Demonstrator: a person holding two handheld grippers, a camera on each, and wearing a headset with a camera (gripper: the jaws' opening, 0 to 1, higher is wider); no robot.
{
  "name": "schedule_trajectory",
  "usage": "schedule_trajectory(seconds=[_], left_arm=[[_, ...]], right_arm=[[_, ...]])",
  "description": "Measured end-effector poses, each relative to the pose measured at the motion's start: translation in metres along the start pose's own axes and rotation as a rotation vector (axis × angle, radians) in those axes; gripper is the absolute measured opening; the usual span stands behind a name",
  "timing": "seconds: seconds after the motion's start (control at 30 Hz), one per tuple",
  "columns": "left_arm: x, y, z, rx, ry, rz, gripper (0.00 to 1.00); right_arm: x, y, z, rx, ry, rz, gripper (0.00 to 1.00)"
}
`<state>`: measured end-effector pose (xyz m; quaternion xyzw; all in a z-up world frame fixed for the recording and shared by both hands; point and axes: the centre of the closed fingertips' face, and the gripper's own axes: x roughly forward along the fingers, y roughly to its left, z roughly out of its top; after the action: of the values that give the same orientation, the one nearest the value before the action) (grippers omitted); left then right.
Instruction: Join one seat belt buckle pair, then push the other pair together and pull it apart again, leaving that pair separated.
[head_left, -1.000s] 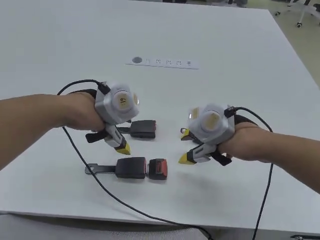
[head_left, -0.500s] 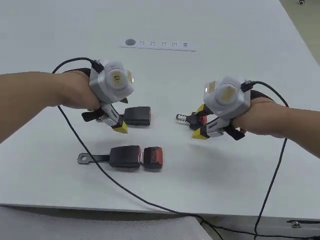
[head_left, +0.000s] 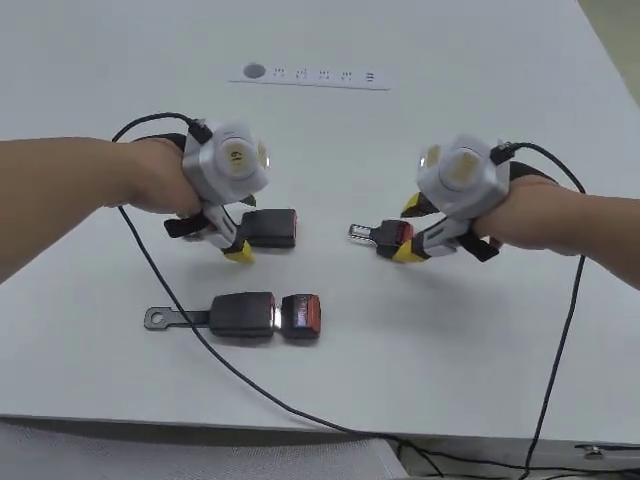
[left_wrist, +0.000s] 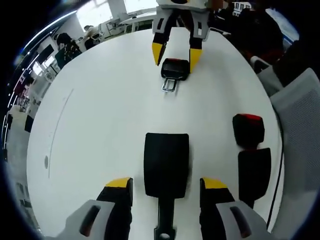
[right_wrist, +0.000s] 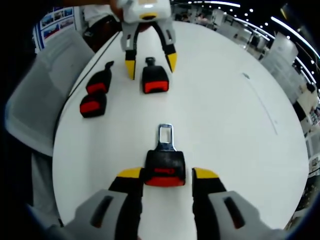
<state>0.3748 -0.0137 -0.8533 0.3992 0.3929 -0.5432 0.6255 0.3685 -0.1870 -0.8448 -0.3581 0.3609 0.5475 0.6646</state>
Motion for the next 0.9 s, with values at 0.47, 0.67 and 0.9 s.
schedule_trajectory(seconds=[0.47,0.67,0.9], left_arm=[[0.002,0.000,0.002,0.059,-0.008,-0.058,0.33],[0.004,0.001,0.003,0.028,-0.023,-0.065,0.32],[0.004,0.000,0.003,0.013,-0.008,-0.061,0.32]], right_arm=[[0.002,0.002,0.000,-0.095,0.026,0.097,0.32],[0.003,-0.001,-0.003,-0.080,0.030,0.104,0.32],[0.007,-0.008,0.000,-0.041,0.004,0.079,0.32]])
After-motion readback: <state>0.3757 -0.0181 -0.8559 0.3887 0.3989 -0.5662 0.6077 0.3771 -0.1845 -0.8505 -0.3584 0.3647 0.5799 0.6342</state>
